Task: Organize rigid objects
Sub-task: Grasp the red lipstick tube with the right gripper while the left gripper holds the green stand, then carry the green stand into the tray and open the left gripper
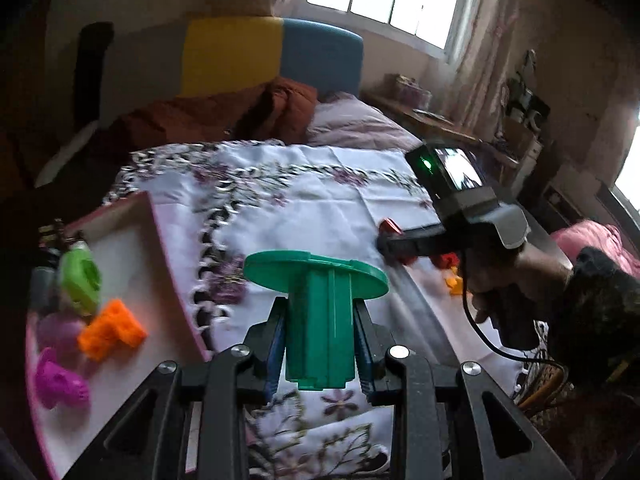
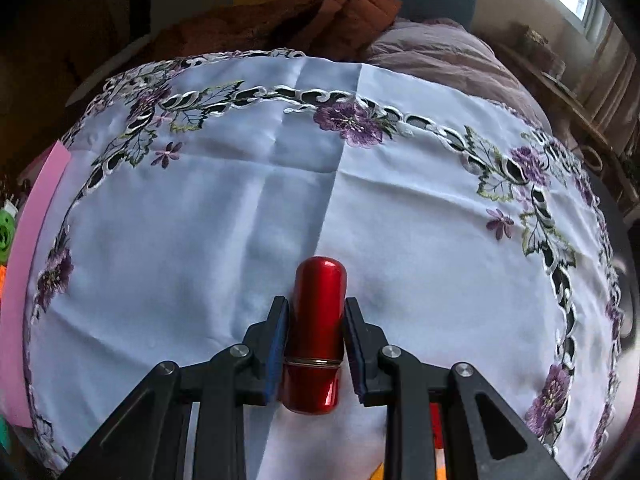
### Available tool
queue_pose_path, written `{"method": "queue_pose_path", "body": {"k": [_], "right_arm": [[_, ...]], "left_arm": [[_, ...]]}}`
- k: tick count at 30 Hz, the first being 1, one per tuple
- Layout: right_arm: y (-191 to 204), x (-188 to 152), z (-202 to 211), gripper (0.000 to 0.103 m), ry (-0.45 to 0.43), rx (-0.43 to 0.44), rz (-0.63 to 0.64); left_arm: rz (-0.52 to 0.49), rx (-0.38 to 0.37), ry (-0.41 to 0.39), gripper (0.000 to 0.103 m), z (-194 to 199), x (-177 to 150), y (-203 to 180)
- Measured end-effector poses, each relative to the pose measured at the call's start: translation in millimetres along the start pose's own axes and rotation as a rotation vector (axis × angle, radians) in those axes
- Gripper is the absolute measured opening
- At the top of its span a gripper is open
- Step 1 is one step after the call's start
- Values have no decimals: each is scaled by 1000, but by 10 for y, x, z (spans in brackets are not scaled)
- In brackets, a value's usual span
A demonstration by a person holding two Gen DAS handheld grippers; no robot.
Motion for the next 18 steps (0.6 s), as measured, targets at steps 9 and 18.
{"method": "queue_pose_path", "body": {"k": [9, 18], "right_arm": [[25, 18, -7, 26, -16, -20, 27], [30, 4, 1, 26, -28, -27, 42]], "left_arm": [[60, 72, -34, 31, 231, 3, 397], [123, 98, -9, 31, 299, -108, 694]]}}
Point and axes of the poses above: each gripper's, at about its wrist camera, not at the fingertips, and z roughly against the way its jaws point, y to its left, x to its top, the point moved 7 cm from there along -z, roughly the way its jaws point, and after that the axes turned 1 degree about z, right-handed, at the moved point
